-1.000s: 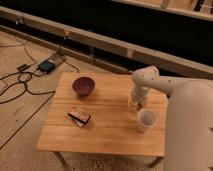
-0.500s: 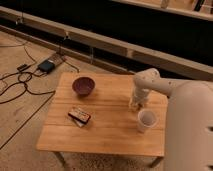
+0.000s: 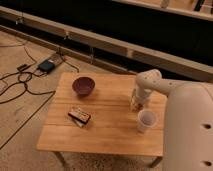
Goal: Drag the pepper across the table
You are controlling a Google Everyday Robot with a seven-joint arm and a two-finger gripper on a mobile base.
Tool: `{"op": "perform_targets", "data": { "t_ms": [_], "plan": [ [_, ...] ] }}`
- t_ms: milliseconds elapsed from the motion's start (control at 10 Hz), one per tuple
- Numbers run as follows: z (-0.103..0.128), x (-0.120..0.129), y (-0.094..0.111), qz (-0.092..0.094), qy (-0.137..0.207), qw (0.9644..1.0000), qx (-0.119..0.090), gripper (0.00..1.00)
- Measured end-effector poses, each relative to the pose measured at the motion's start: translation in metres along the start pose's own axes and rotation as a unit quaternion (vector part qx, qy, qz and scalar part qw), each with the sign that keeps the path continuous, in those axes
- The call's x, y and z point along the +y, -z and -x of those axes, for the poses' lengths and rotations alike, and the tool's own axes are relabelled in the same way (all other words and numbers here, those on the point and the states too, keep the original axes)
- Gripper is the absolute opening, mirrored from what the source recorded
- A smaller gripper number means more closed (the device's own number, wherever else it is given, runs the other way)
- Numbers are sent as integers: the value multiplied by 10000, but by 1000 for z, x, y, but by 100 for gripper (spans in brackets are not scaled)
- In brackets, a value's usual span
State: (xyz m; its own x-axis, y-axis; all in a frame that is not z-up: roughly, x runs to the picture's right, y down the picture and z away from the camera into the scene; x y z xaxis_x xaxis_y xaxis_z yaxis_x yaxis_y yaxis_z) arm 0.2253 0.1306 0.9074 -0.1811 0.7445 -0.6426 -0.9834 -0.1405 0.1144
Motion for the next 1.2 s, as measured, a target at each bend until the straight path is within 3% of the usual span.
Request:
{"op": "perform_targets", "data": {
  "t_ms": [200, 500, 700, 1000, 1200],
  "plan": [
    [4, -4, -3, -19, -19, 10000, 21, 63],
    [9, -7, -4, -20, -40, 10000, 12, 50],
    [11, -8, -5, -25, -47, 10000, 7, 37],
    [12, -9, -7, -36, -63, 10000, 23, 5],
    [11, -8, -7, -38, -64, 10000, 47, 0]
  ]
}}
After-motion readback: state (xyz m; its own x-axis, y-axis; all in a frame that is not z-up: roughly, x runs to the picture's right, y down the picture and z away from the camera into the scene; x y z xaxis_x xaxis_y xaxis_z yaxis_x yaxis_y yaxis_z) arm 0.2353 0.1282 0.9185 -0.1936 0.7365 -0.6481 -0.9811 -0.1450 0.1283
